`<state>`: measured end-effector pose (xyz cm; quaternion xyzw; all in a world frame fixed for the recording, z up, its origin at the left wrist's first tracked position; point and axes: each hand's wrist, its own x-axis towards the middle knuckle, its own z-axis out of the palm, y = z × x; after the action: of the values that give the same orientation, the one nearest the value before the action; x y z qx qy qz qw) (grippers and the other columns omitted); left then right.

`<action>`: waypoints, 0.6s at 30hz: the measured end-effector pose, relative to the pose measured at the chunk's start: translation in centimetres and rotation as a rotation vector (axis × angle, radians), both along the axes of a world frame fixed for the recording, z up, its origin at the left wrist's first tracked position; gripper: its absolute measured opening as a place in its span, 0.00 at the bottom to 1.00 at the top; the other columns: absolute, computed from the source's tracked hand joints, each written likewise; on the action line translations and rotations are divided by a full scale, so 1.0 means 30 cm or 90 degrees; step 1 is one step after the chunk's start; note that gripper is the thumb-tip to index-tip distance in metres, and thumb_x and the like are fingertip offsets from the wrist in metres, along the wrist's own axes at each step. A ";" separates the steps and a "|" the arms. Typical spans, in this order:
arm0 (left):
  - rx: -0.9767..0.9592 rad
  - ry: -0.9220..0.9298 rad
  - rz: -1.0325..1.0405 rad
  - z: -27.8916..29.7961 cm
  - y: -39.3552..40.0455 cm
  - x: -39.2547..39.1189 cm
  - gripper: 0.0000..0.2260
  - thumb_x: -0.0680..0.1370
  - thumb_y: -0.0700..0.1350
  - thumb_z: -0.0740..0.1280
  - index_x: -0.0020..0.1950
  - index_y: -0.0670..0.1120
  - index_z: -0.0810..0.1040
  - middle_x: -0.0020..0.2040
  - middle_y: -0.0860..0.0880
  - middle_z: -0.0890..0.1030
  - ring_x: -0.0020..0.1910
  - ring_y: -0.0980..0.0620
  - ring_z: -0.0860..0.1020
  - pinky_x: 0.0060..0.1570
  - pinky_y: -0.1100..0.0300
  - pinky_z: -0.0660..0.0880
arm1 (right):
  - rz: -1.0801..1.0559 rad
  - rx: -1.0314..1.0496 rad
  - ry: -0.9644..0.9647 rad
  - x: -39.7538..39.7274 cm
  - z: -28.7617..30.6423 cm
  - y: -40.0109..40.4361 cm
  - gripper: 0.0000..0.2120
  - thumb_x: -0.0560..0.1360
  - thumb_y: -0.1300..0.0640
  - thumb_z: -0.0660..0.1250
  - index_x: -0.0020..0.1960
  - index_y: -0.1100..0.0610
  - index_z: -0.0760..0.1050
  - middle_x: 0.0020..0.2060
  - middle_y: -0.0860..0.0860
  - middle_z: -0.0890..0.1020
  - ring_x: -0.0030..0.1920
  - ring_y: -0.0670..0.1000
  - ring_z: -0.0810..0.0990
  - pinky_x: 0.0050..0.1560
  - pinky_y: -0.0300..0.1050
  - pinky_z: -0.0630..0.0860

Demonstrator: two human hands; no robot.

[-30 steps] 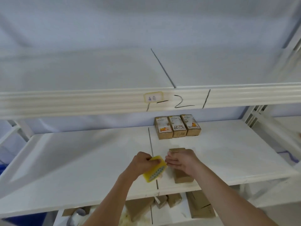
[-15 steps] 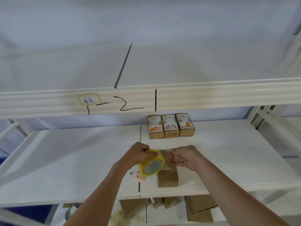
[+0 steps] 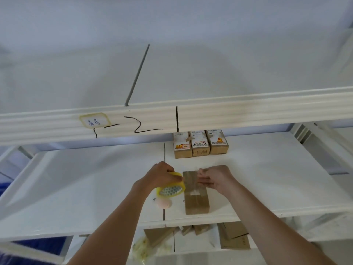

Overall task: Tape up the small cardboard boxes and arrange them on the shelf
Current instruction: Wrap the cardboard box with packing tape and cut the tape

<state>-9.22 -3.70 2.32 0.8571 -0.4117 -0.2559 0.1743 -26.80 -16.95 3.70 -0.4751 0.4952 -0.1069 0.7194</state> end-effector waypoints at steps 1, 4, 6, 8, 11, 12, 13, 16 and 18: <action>0.018 -0.012 -0.001 -0.007 -0.002 0.005 0.18 0.72 0.64 0.73 0.40 0.49 0.82 0.38 0.52 0.80 0.38 0.56 0.78 0.35 0.64 0.73 | 0.001 -0.001 -0.005 0.001 0.009 -0.004 0.06 0.76 0.68 0.73 0.50 0.69 0.79 0.42 0.62 0.86 0.38 0.57 0.87 0.34 0.46 0.82; 0.045 -0.036 0.016 -0.014 -0.011 0.016 0.22 0.68 0.71 0.71 0.36 0.52 0.78 0.38 0.52 0.79 0.39 0.55 0.78 0.35 0.62 0.72 | -0.014 -0.008 0.008 0.009 0.026 -0.011 0.05 0.77 0.66 0.72 0.50 0.68 0.78 0.42 0.60 0.85 0.39 0.54 0.86 0.35 0.43 0.82; 0.074 -0.075 0.002 -0.008 -0.026 0.021 0.26 0.66 0.76 0.67 0.35 0.52 0.76 0.39 0.52 0.79 0.38 0.56 0.78 0.36 0.61 0.73 | -0.056 -0.014 0.014 0.010 0.023 -0.018 0.06 0.77 0.67 0.72 0.52 0.70 0.78 0.42 0.61 0.85 0.41 0.56 0.86 0.43 0.47 0.83; 0.075 -0.073 0.000 -0.004 -0.040 0.030 0.29 0.65 0.78 0.66 0.35 0.51 0.77 0.37 0.52 0.78 0.37 0.55 0.77 0.35 0.60 0.74 | -0.086 -0.020 0.021 0.001 0.018 -0.026 0.08 0.77 0.68 0.71 0.53 0.72 0.78 0.43 0.63 0.85 0.43 0.58 0.86 0.48 0.51 0.83; 0.013 0.015 0.010 -0.009 -0.051 0.049 0.26 0.68 0.72 0.71 0.30 0.49 0.78 0.31 0.52 0.77 0.33 0.54 0.78 0.32 0.61 0.70 | -0.090 -0.034 0.045 -0.028 0.011 -0.054 0.09 0.78 0.69 0.70 0.55 0.74 0.77 0.45 0.65 0.84 0.45 0.60 0.86 0.50 0.53 0.83; 0.007 0.028 0.001 -0.009 -0.053 0.055 0.24 0.69 0.69 0.72 0.29 0.49 0.78 0.30 0.53 0.76 0.33 0.54 0.78 0.31 0.62 0.70 | -0.086 -0.034 0.051 -0.039 0.008 -0.063 0.09 0.77 0.70 0.70 0.55 0.74 0.76 0.46 0.66 0.84 0.46 0.61 0.86 0.51 0.53 0.83; 0.009 0.026 -0.013 -0.011 -0.058 0.061 0.22 0.70 0.67 0.72 0.29 0.50 0.78 0.30 0.53 0.76 0.34 0.54 0.78 0.31 0.62 0.70 | -0.078 -0.029 0.055 -0.050 0.004 -0.068 0.10 0.77 0.70 0.70 0.55 0.74 0.75 0.46 0.66 0.84 0.47 0.62 0.86 0.52 0.54 0.83; 0.059 -0.033 -0.045 -0.013 -0.073 0.062 0.21 0.65 0.68 0.69 0.31 0.50 0.78 0.33 0.53 0.78 0.37 0.54 0.78 0.34 0.60 0.72 | -0.045 -0.002 0.064 -0.069 -0.011 -0.063 0.11 0.77 0.70 0.71 0.55 0.75 0.76 0.46 0.66 0.85 0.46 0.61 0.86 0.53 0.56 0.83; 0.109 -0.072 -0.061 -0.016 -0.079 0.059 0.23 0.62 0.71 0.67 0.33 0.51 0.77 0.37 0.52 0.79 0.38 0.54 0.78 0.35 0.59 0.73 | -0.048 0.024 0.056 -0.067 -0.020 -0.053 0.09 0.77 0.69 0.71 0.55 0.73 0.78 0.47 0.65 0.85 0.46 0.61 0.86 0.51 0.55 0.84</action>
<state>-7.47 -6.07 1.84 0.8613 -0.4380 -0.2494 0.0645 -28.80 -18.54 3.10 -0.4466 0.5459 -0.1030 0.7013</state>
